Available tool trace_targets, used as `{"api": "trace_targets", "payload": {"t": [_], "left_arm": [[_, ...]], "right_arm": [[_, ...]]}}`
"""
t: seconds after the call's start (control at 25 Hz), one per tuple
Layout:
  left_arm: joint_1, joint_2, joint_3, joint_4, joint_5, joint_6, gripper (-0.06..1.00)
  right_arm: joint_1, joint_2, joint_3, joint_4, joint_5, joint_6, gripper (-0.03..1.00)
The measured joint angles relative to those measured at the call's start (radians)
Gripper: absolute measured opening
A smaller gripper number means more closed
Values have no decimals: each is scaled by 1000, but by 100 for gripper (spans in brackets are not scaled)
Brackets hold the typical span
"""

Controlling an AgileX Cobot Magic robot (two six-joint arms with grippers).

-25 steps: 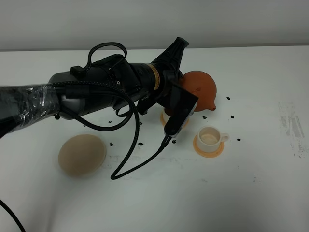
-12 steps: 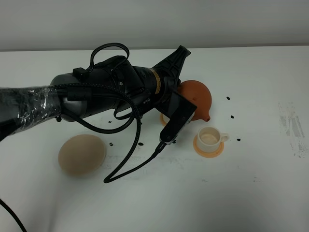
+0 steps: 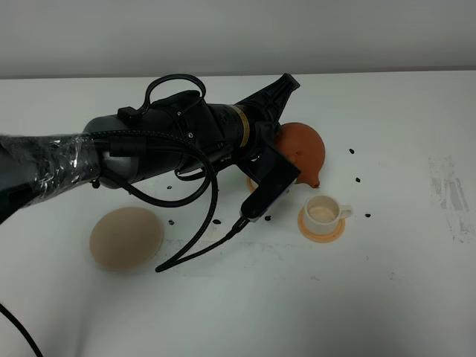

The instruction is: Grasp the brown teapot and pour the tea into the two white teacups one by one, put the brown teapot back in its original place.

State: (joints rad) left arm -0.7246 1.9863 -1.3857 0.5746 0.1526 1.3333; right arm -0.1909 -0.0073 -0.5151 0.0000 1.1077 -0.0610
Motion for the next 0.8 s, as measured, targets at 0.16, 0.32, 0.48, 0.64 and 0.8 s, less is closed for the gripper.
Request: {"api": "trace_targets", "payload": {"t": [0.16,0.32,0.48,0.64,0.8], "left_arm": [[0,1,0,39,-6,0,8],[0,12,0,67,-13,-1,8],[0,31,0,81,-28,-2,8],[0,34,0,91,-41,-3,8],[0,43,0,105,-59,-3,8]], "right_arm": [[0,0,0,0,0,0,47],[0,0,0,0,0,0,47],[0,0,0,0,0,0,47],[0,0,0,0,0,0,47],[0,0,0,0,0,0,47]]}}
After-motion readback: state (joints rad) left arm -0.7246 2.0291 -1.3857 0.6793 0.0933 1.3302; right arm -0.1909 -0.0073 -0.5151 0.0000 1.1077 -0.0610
